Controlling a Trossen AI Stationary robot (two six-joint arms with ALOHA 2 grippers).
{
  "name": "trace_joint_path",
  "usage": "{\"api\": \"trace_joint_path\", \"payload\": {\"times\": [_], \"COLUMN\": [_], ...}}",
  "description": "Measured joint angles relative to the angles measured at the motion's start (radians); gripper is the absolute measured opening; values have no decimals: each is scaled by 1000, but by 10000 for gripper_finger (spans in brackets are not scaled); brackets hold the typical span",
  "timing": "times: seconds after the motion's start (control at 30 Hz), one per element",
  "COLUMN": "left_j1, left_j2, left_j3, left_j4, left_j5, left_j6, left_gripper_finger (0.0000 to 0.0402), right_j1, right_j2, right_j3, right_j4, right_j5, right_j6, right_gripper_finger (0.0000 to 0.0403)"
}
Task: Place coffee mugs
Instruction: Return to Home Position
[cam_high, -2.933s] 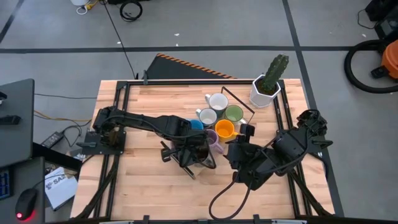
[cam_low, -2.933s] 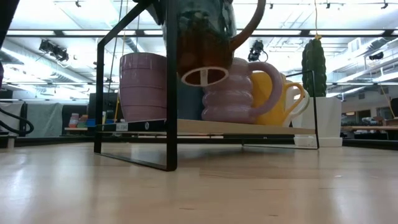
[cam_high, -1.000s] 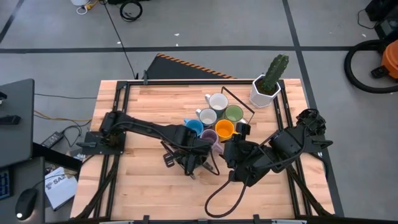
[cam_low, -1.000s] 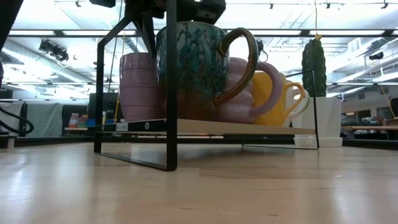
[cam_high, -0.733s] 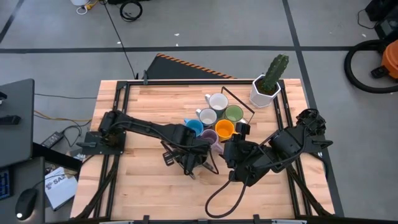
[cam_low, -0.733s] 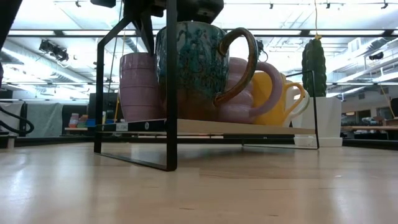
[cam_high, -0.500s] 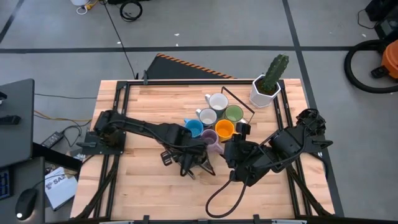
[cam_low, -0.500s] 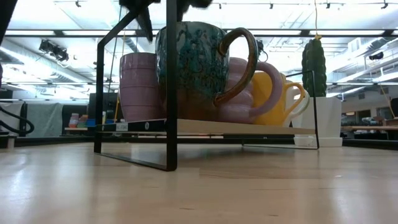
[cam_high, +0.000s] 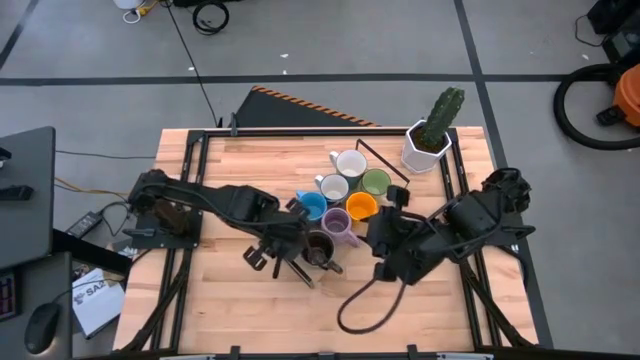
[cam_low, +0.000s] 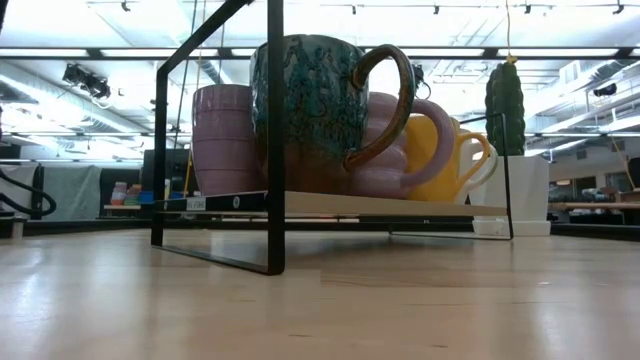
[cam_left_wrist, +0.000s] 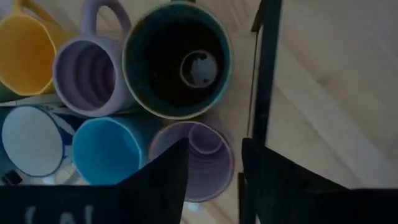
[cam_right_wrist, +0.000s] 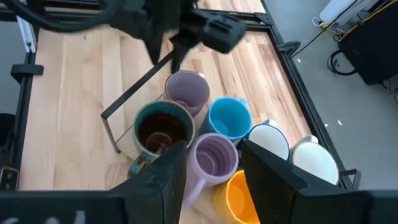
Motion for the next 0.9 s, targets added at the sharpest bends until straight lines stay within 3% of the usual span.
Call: {"api": "trace_joint_path", "payload": {"times": [0.17,0.4,0.67,0.9], "left_j1": [-52,-115,-131,-125], "left_j2": [-73,-284,-568,-796], "left_j3": [-77,-399,-705,-982], "left_j4": [21,169,459,876], "left_j5": [0,-14,-14,-14], "left_j6": [-89,-214,-363,-425], "left_gripper_finger": [127,97,89,89], "right_j1": [-44,-123,-226,-331], "right_j2": [-9,-96,-346,-565], "right_j3": [-66,-249,-690,-1047], "right_j4": [80,232,687,1015], "right_j5": [-56,-142,-275,-391], "right_j6": [-52,-131,-235,-267], "right_gripper_finger": [151,137,130,130]}}
